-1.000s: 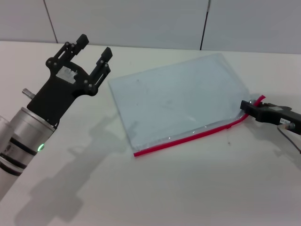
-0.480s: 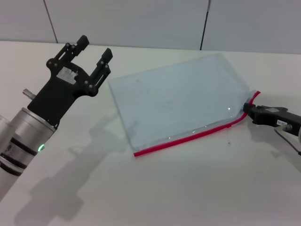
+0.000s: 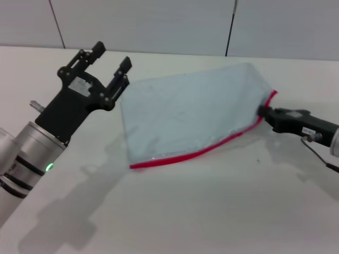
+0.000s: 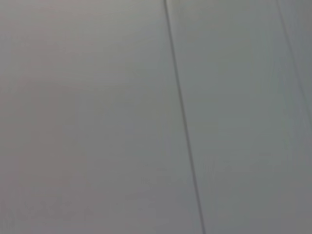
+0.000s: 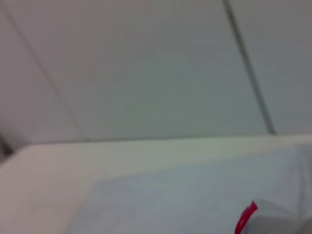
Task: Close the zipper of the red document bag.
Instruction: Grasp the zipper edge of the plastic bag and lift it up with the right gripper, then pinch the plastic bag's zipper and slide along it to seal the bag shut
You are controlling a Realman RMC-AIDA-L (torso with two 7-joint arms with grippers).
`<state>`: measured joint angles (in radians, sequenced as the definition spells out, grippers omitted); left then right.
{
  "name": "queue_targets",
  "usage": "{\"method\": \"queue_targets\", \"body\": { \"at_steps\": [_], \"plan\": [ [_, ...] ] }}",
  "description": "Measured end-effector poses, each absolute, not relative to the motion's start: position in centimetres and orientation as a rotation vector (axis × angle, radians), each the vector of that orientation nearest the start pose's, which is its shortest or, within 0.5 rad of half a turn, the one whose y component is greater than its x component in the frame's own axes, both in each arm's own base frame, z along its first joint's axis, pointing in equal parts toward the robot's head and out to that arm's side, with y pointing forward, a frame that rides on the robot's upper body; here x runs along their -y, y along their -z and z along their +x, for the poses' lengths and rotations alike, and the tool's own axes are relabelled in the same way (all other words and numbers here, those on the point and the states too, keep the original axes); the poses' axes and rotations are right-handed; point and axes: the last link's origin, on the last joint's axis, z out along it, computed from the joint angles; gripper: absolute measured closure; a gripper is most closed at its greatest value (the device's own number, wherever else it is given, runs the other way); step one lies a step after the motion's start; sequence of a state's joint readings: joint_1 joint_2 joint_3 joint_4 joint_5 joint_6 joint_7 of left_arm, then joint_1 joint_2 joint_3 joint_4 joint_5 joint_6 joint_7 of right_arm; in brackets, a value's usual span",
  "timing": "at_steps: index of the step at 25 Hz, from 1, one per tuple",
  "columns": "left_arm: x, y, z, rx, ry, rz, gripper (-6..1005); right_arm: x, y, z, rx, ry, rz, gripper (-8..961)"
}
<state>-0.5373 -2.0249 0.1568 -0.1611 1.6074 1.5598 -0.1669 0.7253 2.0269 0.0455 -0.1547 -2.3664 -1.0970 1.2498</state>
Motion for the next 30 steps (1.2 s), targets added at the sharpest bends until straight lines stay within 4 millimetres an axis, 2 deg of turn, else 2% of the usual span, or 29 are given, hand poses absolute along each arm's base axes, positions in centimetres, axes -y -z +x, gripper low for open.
{"method": "queue_targets", "body": {
  "at_steps": [5, 10, 15, 20, 30],
  "plan": [
    [-31.9, 3.2, -25.6, 0.119, 0.995, -1.966, 522, -38.3, 3.8, 25.9, -0.950, -0.862, -2.337, 942],
    [-31.9, 5.0, -24.5, 0.048, 0.968, -2.117, 530, -38.8, 4.6, 22.6, -0.862, -0.965, -2.415, 941],
    [-31.9, 6.2, -24.0, 0.008, 0.937, -2.203, 537, -38.8, 4.8, 20.4, -0.815, -1.055, -2.473, 941],
    [-32.1, 6.4, -24.0, 0.016, 0.914, -2.213, 545, -38.4, 4.9, 19.3, -0.785, -1.108, -2.521, 941],
    [-32.2, 6.2, -24.2, 0.018, 0.906, -2.199, 560, -38.1, 5.2, 19.0, -0.785, -1.121, -2.542, 942]
  ]
}}
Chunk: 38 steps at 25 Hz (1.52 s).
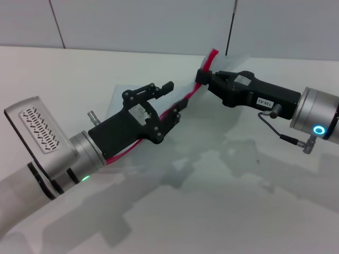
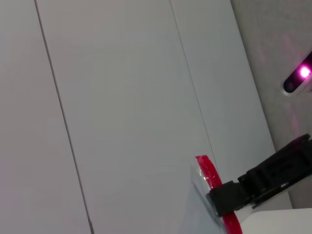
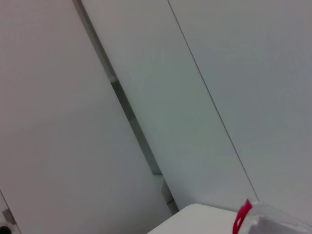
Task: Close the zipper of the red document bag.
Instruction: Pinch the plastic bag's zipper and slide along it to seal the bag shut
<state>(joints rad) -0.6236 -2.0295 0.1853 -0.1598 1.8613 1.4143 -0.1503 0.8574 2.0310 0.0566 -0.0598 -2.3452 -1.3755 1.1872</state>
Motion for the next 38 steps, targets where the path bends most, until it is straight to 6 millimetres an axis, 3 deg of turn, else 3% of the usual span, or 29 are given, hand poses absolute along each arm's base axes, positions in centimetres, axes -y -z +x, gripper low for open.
{"method": "queue_targets", "body": {
  "at_steps": [2, 8, 18, 35, 38],
  "plan": [
    [-32.18, 6.21, -24.25, 0.018, 0.906, -2.199, 563, -38.09, 5.17, 19.01, -0.784, -1.121, -2.543, 942],
    [-32.20, 6.26, -24.41, 0.021, 0.894, -2.204, 767, -37.98, 5.21, 18.97, -0.780, -1.121, -2.553, 941],
    [-32.26, 6.21, -24.49, 0.020, 0.887, -2.208, 843, -37.93, 5.21, 18.89, -0.775, -1.122, -2.562, 941],
    [-32.33, 6.32, -24.65, 0.029, 0.873, -2.221, 855, -37.84, 5.31, 18.86, -0.769, -1.114, -2.576, 942],
    [-32.28, 6.33, -24.68, 0.031, 0.873, -2.221, 918, -37.84, 5.32, 18.85, -0.768, -1.114, -2.576, 941]
  ]
}}
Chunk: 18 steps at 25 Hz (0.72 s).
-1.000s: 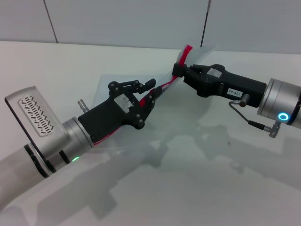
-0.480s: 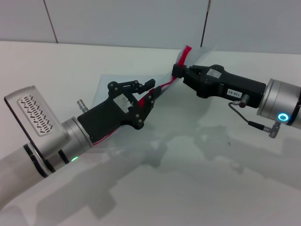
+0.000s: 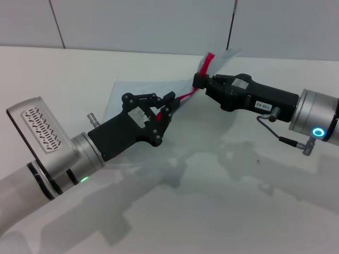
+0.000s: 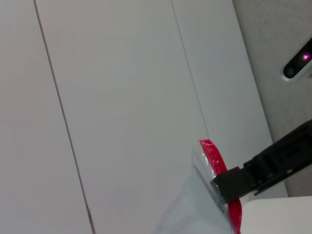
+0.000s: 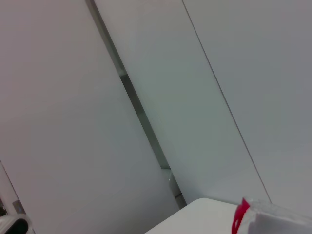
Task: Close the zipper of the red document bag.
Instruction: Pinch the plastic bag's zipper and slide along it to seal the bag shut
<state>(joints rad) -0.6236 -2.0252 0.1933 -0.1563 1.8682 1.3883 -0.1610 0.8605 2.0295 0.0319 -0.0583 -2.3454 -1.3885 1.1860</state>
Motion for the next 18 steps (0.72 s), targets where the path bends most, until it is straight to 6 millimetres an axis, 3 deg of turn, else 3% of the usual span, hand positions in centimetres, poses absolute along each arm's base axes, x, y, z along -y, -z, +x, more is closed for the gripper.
{"method": "queue_targets", "body": {
  "at_steps": [9, 18],
  "plan": [
    [-32.3, 6.4, -24.8, 0.039, 0.864, -2.223, 917, -38.1, 4.7, 19.4, -0.774, -1.132, -2.524, 941],
    [-32.2, 6.4, -24.9, 0.044, 0.862, -2.221, 925, -39.0, 0.5, 23.6, -0.828, -1.144, -2.254, 942]
  ]
}}
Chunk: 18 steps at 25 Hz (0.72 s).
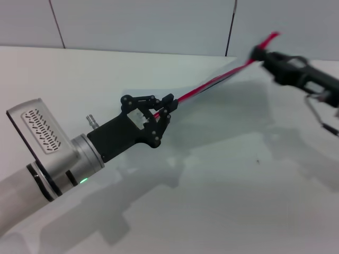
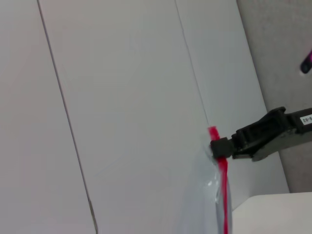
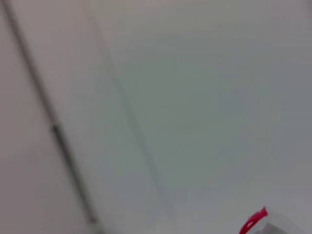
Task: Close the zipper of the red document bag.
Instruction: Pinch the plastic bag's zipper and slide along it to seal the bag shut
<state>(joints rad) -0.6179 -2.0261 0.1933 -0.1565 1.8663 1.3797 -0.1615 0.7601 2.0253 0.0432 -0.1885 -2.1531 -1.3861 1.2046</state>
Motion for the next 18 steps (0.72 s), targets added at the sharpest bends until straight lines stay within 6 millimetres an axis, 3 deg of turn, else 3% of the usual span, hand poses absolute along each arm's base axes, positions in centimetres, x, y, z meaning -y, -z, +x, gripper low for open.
{"method": "queue_targets", "body": {
  "at_steps": [7, 18],
  "plan": [
    [-32.2, 6.4, -25.0, 0.048, 0.861, -2.219, 926, -38.1, -2.9, 28.3, -0.902, -1.127, -2.011, 941],
    [-32.4, 5.8, -25.4, 0.091, 0.862, -2.163, 941, -37.6, -4.0, 31.8, -0.970, -1.027, -1.845, 942]
  ]
}}
